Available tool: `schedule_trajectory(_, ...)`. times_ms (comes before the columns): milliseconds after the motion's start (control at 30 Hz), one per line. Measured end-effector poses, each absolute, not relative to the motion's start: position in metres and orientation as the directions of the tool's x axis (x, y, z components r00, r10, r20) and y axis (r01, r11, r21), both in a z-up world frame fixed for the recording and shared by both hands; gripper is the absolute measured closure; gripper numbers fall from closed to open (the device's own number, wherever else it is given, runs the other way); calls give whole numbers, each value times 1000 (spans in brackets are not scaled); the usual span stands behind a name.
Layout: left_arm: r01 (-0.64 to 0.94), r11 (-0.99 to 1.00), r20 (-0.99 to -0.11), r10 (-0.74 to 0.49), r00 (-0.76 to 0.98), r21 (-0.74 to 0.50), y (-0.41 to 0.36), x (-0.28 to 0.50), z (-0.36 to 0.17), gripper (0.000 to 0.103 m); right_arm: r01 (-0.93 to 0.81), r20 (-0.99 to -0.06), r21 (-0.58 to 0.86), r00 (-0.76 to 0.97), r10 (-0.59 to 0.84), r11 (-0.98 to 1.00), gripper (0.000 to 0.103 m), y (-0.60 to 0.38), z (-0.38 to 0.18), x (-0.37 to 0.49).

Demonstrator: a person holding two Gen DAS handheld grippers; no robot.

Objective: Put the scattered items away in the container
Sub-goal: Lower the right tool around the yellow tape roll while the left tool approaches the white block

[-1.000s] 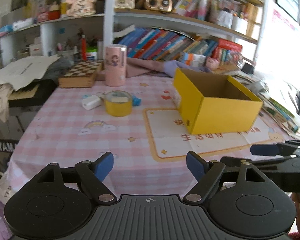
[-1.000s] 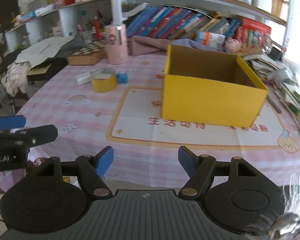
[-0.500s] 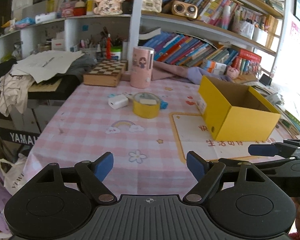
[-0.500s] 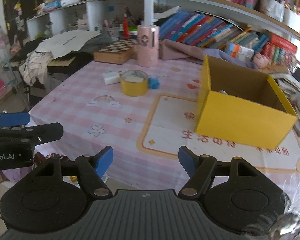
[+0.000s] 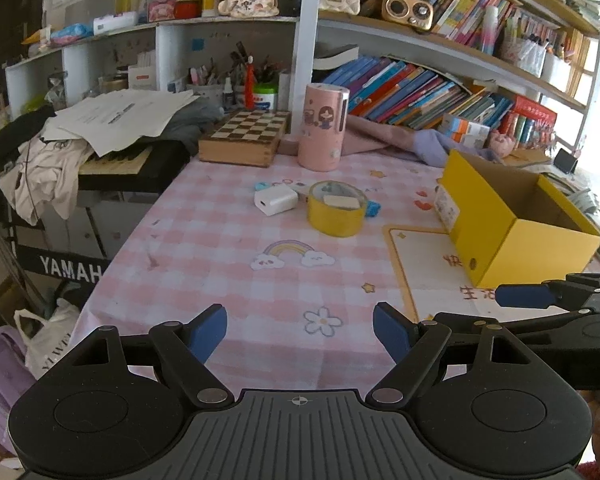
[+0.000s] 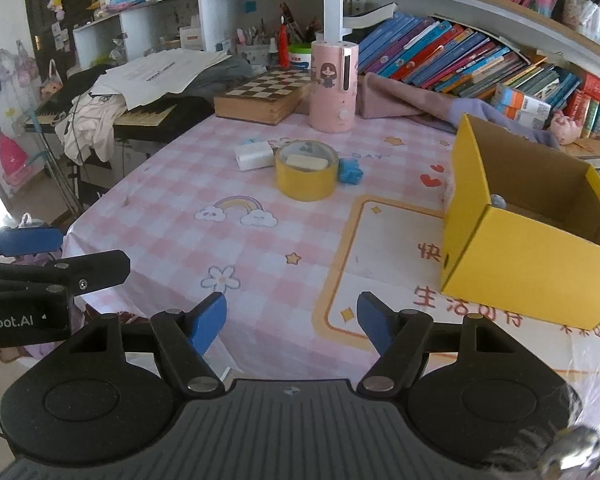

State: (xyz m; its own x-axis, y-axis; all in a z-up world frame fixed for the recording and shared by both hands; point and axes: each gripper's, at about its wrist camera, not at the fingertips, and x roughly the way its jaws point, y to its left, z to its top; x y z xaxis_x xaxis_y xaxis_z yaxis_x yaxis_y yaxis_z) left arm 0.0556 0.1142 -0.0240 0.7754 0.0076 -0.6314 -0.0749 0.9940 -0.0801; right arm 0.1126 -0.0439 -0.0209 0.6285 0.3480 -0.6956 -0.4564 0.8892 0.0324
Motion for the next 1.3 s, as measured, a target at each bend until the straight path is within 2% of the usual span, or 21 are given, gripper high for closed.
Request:
schedule_trajectory(800,-80,997,-684,70,726,17,151,204,-39,21,-497,-724,59,576,380,866,31,3,-40,253)
schedule_trajectory(1300,-94,995,-738,79,671,21,170,267,-59,21,-492,-768,57,535,353,869,23,32,-70,322)
